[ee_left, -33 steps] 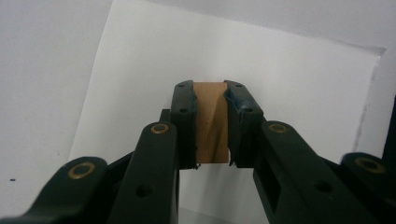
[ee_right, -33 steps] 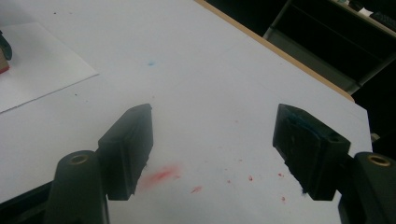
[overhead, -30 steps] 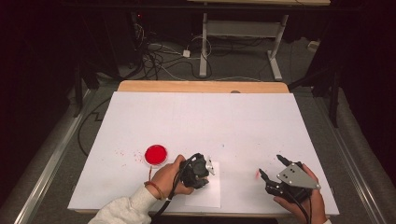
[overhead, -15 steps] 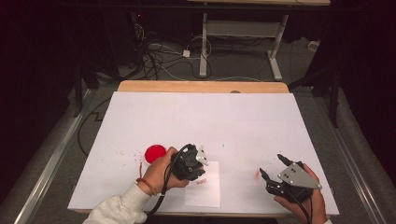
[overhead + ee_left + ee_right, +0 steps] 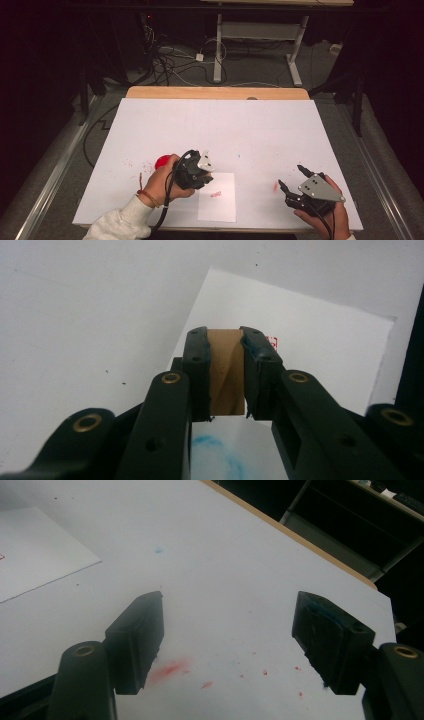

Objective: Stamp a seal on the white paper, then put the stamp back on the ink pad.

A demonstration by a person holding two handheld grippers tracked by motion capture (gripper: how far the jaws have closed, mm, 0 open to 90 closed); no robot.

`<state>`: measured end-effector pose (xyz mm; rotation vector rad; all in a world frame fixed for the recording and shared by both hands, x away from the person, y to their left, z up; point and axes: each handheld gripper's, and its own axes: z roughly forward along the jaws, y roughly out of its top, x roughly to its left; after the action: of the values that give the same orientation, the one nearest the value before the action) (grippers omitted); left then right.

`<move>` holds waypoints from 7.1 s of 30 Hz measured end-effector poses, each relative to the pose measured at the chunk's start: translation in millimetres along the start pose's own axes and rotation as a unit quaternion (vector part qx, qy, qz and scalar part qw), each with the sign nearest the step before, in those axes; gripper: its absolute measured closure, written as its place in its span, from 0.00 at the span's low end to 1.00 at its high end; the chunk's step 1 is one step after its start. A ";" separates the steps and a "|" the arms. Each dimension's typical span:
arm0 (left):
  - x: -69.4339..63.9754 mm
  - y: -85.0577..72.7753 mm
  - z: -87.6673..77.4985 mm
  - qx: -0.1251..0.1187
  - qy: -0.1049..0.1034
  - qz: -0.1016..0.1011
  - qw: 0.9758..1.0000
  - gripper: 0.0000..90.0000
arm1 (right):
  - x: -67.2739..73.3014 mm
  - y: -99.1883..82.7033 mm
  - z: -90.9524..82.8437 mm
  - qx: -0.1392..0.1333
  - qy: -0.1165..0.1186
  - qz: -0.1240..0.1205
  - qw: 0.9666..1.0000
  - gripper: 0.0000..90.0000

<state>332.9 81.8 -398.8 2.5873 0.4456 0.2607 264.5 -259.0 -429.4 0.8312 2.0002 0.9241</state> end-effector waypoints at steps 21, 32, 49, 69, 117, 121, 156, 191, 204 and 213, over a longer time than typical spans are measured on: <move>23.2 -22.0 -32.0 -0.023 0.027 -0.038 0.999 0.82 | -1.0 0.6 1.7 0.001 -0.002 -0.001 1.000 0.33; 33.9 -31.7 -43.7 -0.032 0.042 -0.059 0.997 0.82 | -1.9 1.1 2.5 -0.001 -0.001 0.001 1.000 0.33; 51.8 -49.2 -51.1 -0.019 0.055 -0.093 0.994 0.82 | 0.7 1.9 0.7 -0.003 0.004 -0.004 1.000 0.33; 86.3 -82.8 -13.6 0.060 0.022 -0.154 0.986 0.82 | 2.1 0.9 2.1 0.006 0.009 -0.009 1.000 0.33; 89.4 -87.6 7.4 0.074 0.022 -0.171 0.982 0.81 | 4.3 1.1 2.5 0.011 0.014 -0.015 1.000 0.33; 89.6 -87.4 4.2 0.072 0.021 -0.177 0.981 0.78 | 4.0 1.0 2.6 0.011 0.013 -0.016 1.000 0.33; 53.4 -67.7 -24.1 -0.181 0.148 -0.106 0.967 0.19 | 3.7 1.1 2.0 0.008 0.012 -0.018 1.000 0.33; 8.5 -69.3 -38.3 -0.227 0.221 -0.035 0.948 0.19 | 4.7 1.5 1.2 0.005 0.011 -0.015 1.000 0.33; -6.6 -75.4 -42.6 -0.227 0.234 -0.020 0.945 0.17 | 5.5 1.7 0.9 0.004 0.012 -0.016 1.000 0.33; -10.2 -86.1 -44.6 -0.228 0.230 -0.020 0.946 0.17 | 6.6 2.4 -0.1 0.002 0.011 -0.016 1.000 0.33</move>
<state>289.0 168.6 -404.9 2.0494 0.5252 0.8564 261.7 -252.6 -429.8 0.7913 2.0300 0.9152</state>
